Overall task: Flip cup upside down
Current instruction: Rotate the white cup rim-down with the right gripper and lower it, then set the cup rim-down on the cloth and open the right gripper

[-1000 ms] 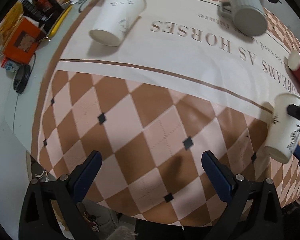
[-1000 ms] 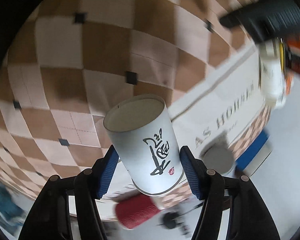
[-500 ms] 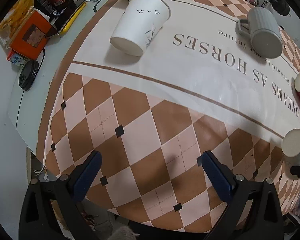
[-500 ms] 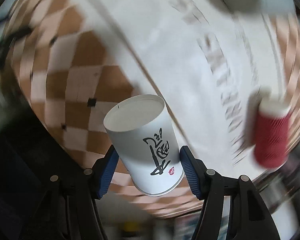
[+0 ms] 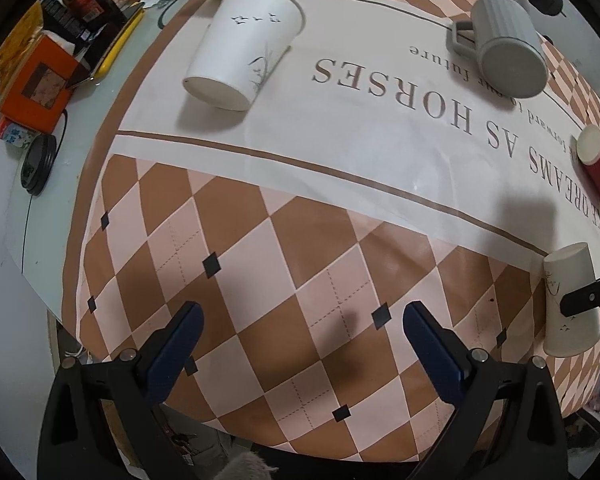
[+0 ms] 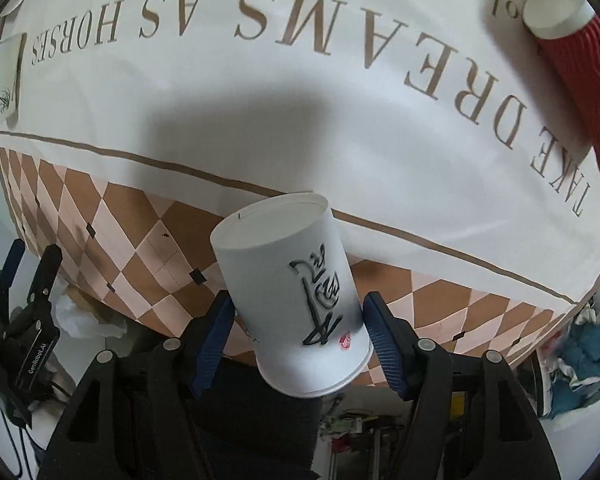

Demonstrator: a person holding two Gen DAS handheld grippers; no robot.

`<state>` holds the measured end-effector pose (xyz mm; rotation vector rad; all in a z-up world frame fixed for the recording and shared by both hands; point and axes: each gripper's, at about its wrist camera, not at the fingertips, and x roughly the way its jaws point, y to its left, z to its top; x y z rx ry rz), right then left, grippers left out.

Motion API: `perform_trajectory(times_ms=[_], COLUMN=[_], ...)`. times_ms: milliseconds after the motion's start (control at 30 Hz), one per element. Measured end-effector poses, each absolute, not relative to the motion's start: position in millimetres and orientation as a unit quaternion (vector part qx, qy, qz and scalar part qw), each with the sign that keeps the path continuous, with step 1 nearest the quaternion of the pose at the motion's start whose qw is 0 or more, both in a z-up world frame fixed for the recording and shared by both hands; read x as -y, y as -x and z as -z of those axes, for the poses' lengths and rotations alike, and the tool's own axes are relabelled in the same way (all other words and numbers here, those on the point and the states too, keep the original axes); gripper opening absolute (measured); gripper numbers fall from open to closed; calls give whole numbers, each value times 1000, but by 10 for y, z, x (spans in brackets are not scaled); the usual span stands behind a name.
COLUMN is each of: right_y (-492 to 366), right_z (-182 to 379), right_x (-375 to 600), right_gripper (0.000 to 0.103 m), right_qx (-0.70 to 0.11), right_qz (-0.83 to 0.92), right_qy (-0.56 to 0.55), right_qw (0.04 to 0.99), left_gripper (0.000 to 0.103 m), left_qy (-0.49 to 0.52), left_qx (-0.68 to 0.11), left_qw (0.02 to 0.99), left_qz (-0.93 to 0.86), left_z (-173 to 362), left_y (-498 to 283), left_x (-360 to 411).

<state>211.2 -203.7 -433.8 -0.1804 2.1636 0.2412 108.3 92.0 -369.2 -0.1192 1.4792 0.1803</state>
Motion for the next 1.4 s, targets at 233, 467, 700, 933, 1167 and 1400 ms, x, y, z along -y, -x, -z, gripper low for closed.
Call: perform_trajectory(times_ms=[233, 467, 700, 933, 1167, 1400], right_y=[-1962, -1867, -2051, -1902, -1503, -1328], right_z=[4058, 3688, 3223, 3319, 3370, 3429], right_x=[1765, 1717, 1890, 1894, 1826, 1879], right_gripper=[77, 58, 58, 58, 58, 68], right_qx=[-809, -738, -588, -481, -445, -470], right_qz=[-135, -139, -105, -60, -60, -54], right_qy=[158, 121, 0, -31, -11, -14], right_qw=[549, 649, 802, 874, 893, 881], left_gripper=[102, 103, 103, 103, 103, 103], left_qy=[53, 49, 28, -13, -32, -28], left_qx=[-670, -671, -665, -656, -649, -643], left_qw=[738, 739, 747, 754, 759, 765], left_qz=[-63, -34, -6, 17, 26, 19], left_z=[3665, 3662, 3665, 3737, 3780, 3587], left_y=[-1042, -1104, -1317, -1476, -1528, -1295], left_x=[-762, -508, -244, 18, 243, 234])
